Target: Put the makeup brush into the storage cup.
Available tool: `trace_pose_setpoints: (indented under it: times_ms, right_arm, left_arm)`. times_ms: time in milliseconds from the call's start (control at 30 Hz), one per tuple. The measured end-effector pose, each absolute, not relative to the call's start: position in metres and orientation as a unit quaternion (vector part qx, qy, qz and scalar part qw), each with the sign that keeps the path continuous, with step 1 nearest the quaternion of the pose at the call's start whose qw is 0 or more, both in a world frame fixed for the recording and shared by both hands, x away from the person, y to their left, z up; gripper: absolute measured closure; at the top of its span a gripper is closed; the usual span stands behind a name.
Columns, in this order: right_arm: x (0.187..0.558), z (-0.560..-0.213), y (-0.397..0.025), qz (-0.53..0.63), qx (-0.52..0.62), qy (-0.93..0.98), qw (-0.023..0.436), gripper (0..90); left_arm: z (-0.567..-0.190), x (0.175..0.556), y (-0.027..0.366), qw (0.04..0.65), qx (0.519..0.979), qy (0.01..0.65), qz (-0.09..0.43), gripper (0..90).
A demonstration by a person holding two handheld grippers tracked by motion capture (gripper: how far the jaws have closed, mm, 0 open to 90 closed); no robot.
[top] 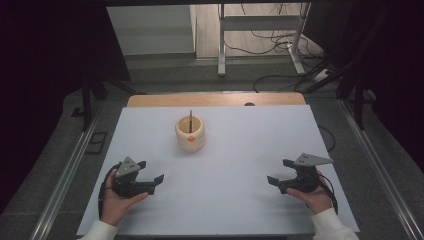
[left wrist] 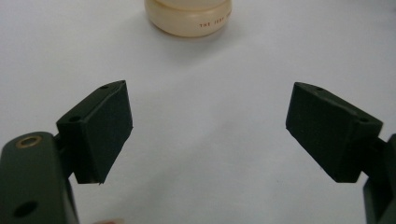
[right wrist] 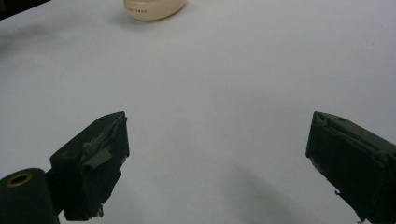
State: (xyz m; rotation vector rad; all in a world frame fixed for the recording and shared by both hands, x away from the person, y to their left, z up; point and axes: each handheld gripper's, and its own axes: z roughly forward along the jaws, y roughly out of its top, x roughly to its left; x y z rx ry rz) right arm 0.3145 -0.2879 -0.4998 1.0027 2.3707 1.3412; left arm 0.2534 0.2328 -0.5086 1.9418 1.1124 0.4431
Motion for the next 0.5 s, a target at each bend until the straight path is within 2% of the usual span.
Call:
trace_pose_setpoints:
  times_ms: [500]
  right_arm:
    - [0.3153,-0.4968,-0.2923,0.470,0.350,0.800,0.127,6.3]
  left_arm:
    - [-0.5117,0.2539,0.2313,0.413,0.776,0.443,0.176,15.3]
